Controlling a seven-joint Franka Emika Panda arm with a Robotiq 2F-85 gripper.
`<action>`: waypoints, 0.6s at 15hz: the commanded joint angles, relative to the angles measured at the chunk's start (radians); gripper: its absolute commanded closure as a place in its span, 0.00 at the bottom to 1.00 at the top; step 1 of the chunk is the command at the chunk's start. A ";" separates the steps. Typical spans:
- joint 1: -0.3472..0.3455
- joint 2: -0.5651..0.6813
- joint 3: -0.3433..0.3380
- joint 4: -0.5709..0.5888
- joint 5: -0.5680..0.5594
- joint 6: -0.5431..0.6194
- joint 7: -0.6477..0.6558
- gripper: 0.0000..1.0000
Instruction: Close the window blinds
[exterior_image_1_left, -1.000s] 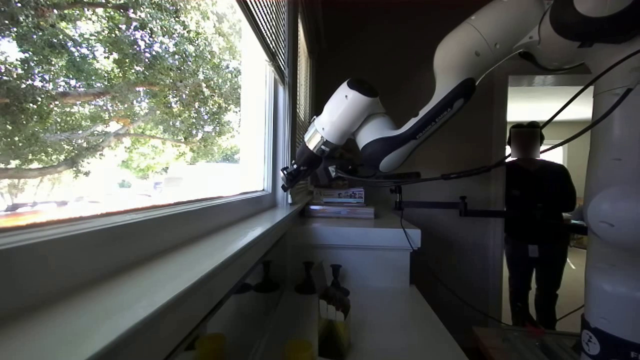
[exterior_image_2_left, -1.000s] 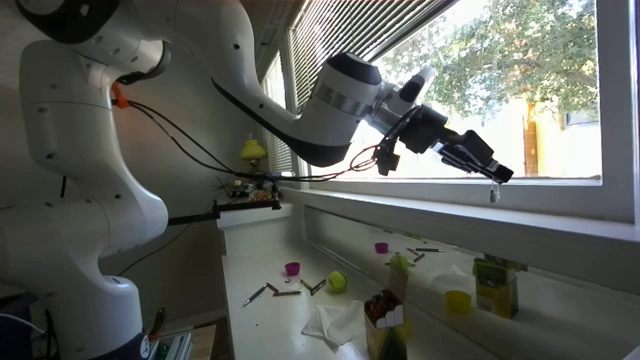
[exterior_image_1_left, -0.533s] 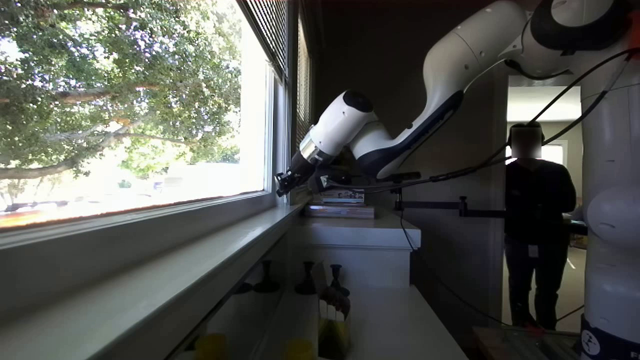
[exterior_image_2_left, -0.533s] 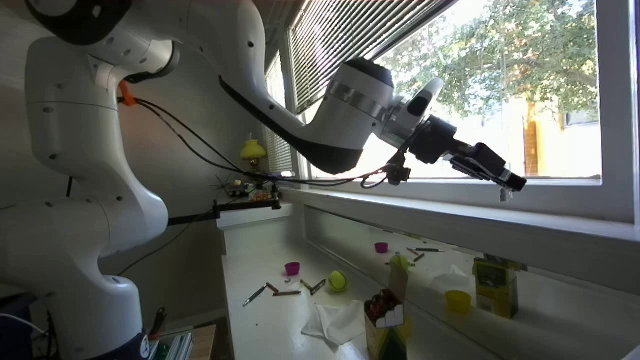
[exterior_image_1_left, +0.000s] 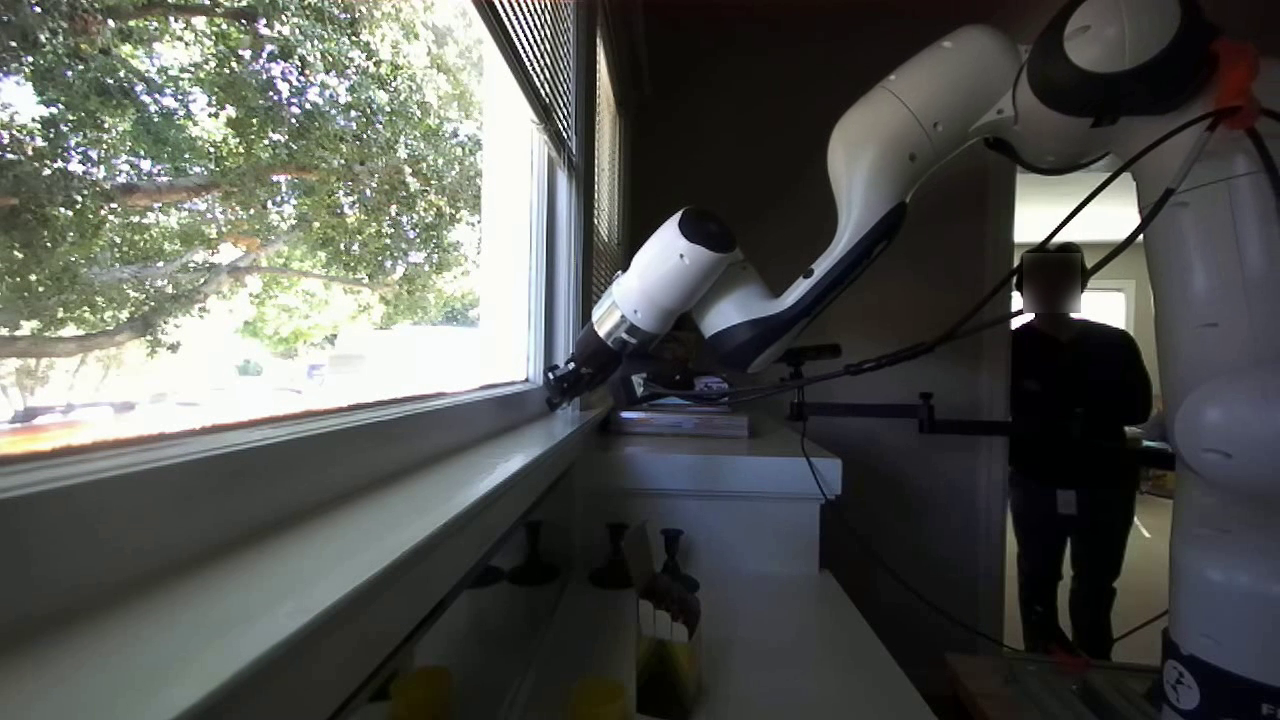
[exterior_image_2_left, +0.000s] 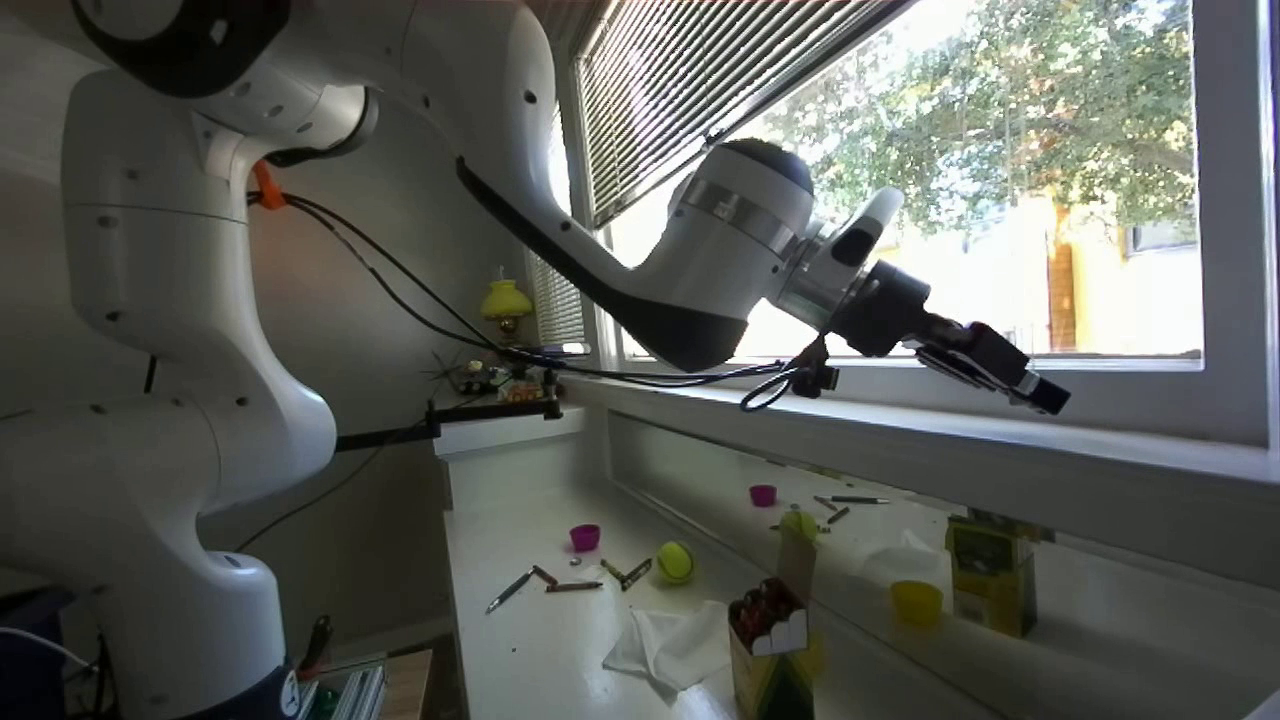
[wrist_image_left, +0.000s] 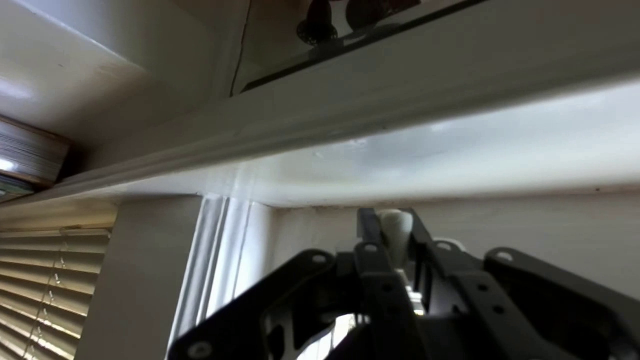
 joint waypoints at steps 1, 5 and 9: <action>0.009 0.010 0.002 0.025 -0.045 -0.009 0.047 0.60; 0.012 -0.014 0.002 0.010 -0.040 -0.013 0.036 0.33; 0.011 -0.031 0.002 0.000 -0.037 -0.015 0.034 0.05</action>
